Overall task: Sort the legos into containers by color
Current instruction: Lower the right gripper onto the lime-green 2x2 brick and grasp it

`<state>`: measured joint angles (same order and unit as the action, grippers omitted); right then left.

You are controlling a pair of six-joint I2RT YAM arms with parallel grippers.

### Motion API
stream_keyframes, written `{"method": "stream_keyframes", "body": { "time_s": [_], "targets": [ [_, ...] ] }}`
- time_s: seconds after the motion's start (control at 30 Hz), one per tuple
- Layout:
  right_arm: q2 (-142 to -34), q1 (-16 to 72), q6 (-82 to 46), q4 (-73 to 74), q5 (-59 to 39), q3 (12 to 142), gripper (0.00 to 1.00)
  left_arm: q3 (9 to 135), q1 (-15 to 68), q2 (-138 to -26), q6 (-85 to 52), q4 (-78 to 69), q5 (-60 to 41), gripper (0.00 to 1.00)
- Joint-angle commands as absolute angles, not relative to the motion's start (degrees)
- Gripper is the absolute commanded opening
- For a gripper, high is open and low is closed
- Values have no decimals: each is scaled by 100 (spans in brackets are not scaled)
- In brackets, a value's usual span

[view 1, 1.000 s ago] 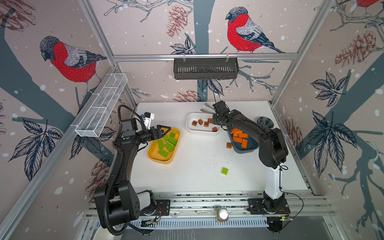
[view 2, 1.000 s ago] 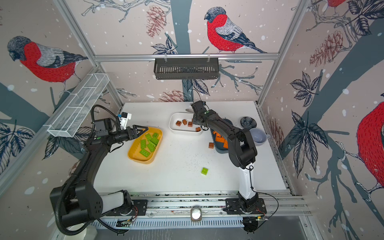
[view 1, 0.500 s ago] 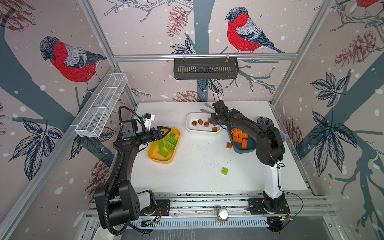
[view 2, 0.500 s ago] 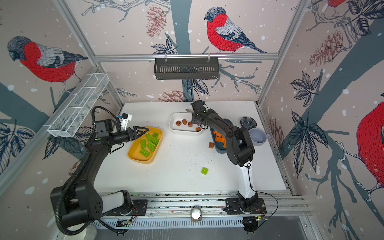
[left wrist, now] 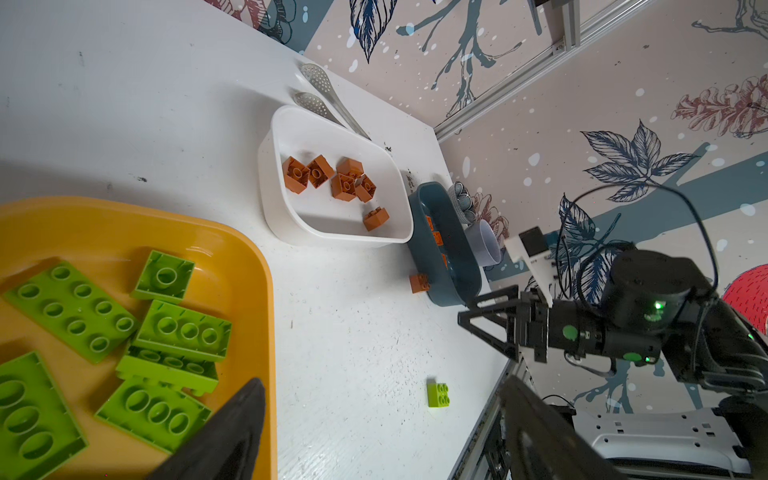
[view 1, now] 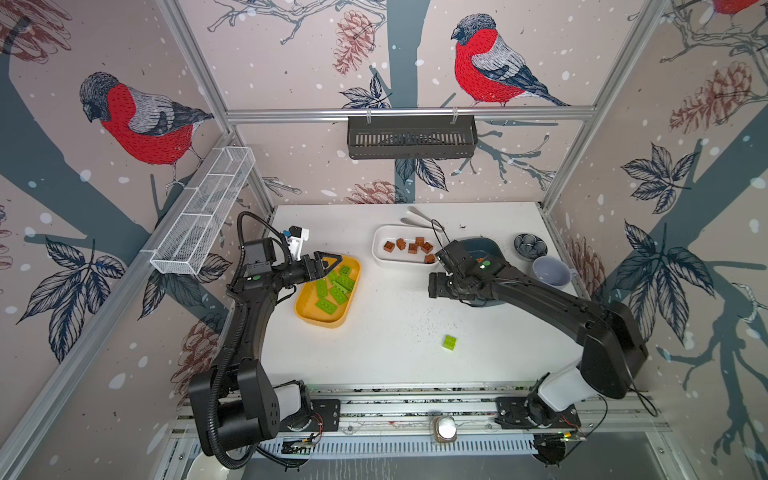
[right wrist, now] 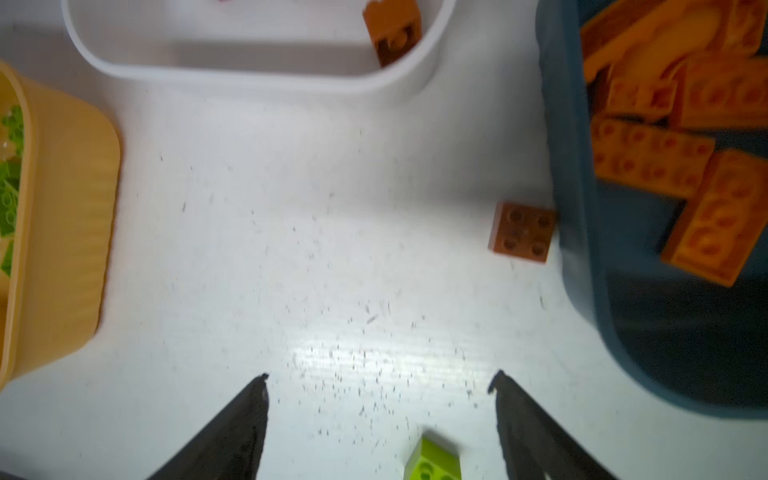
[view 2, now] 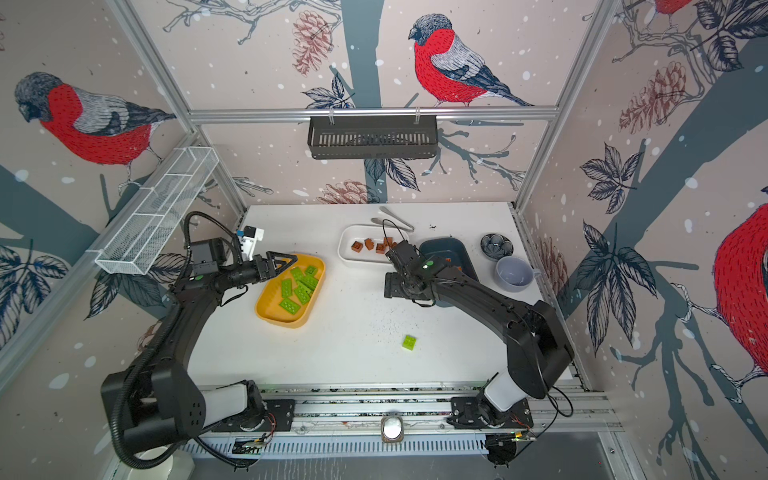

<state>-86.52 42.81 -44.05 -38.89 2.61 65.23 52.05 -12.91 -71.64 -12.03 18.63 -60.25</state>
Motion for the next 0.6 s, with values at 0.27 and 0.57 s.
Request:
{"method": "stream_keyframes", "body": {
  "time_s": [0.27, 0.57],
  "targets": [
    [-8172, 4851, -6481, -4475, -226, 5414, 85, 5176, -1283, -7163, -834, 2029, -6129, 88],
    [-8685, 5036, -6875, -4185, -404, 5074, 72, 5036, -1284, -7163, -723, 1980, -6123, 88]
  ]
}}
